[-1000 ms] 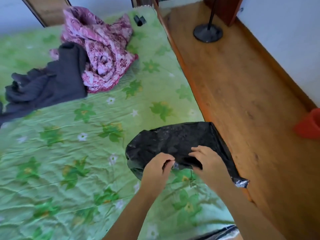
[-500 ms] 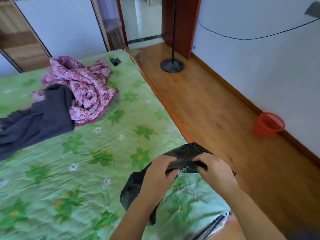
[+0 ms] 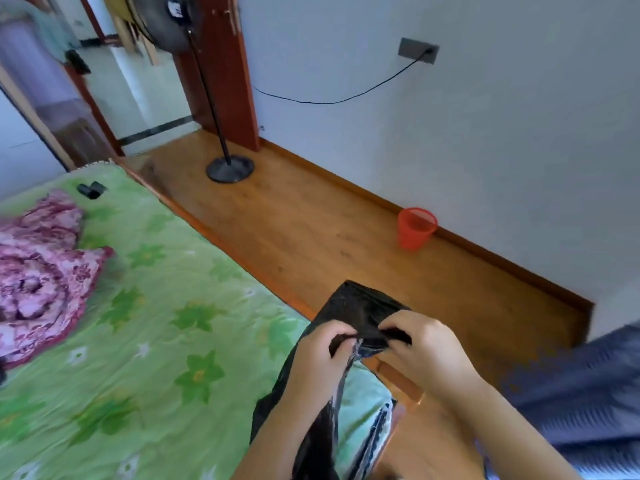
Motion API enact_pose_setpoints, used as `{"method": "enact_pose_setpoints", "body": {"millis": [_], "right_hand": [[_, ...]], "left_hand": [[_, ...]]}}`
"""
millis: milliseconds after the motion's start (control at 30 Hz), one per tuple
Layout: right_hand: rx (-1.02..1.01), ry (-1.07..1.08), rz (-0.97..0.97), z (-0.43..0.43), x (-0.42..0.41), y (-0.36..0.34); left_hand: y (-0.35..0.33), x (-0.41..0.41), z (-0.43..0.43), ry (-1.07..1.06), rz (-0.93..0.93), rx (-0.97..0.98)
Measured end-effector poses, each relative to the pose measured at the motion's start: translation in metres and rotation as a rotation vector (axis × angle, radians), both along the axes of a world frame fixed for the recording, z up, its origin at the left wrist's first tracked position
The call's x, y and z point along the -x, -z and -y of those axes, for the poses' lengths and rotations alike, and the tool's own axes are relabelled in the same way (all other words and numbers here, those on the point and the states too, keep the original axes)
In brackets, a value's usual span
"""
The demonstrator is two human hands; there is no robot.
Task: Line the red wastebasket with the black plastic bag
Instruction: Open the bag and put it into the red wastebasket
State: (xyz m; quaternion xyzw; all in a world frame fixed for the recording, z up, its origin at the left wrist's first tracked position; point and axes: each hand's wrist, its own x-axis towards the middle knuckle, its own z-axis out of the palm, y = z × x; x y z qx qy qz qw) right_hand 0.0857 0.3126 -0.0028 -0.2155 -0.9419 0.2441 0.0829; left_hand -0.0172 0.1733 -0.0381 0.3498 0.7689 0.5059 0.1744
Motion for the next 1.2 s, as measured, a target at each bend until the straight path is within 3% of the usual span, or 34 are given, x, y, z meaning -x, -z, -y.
{"method": "enact_pose_setpoints", "body": {"millis": [367,733,1200], "right_hand": [[0.036,0.201,-0.05,-0.16,-0.076,0.01],[0.048,0.357,-0.154,-0.345,-0.142,-0.002],[0.091,0.405,-0.131,-0.471,-0.073,0.025]], "left_hand": [[0.004,-0.042,-0.188,0.207,-0.038,0.054],[-0.009,-0.095,-0.393,0.365,0.04,0.061],[0.028,-0.014,-0.523,0.275,0.191,0.204]]}}
